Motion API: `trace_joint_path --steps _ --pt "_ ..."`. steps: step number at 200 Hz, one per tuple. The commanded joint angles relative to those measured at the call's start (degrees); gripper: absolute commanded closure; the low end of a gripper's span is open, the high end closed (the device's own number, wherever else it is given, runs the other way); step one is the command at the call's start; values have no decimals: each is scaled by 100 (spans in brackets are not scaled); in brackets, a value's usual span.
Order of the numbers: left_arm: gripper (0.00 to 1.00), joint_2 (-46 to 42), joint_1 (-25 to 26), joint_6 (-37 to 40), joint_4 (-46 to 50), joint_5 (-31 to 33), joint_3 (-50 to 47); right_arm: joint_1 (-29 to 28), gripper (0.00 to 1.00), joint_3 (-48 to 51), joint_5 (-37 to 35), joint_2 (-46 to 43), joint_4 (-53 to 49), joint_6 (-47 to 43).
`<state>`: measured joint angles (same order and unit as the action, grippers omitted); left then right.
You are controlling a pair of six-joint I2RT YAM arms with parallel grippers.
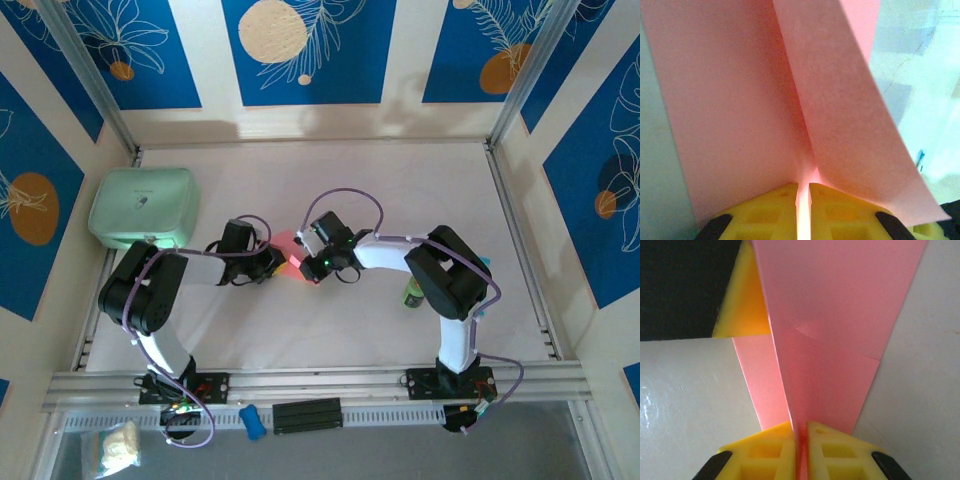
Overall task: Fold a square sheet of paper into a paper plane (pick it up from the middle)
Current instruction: Fourth fold the wing at the center of the table.
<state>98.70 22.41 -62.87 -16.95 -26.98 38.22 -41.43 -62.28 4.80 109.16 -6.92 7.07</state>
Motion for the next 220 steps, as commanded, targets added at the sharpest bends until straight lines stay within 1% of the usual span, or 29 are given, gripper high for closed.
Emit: trace_joint_path --steps 1,34,77,109,139,159,220 --pt "86 -207 27 74 132 98 27 97 88 -135 422 153 -117 108" --pt "84 -338 26 -47 -187 68 -93 187 88 -162 699 235 -120 190" --pt "80 -182 37 -287 -730 -104 -219 256 88 -205 881 270 -109 392" --pt "79 -94 35 -322 -814 -130 -235 267 88 -270 964 304 -178 619" --pt "78 -152 35 -257 -710 -8 -265 276 89 -461 975 422 -423 805" --pt "79 -177 36 -124 -490 63 -217 267 89 -537 892 454 -527 996" --pt "86 106 108 86 -109 3 117 153 89 -395 278 208 -858 1515"
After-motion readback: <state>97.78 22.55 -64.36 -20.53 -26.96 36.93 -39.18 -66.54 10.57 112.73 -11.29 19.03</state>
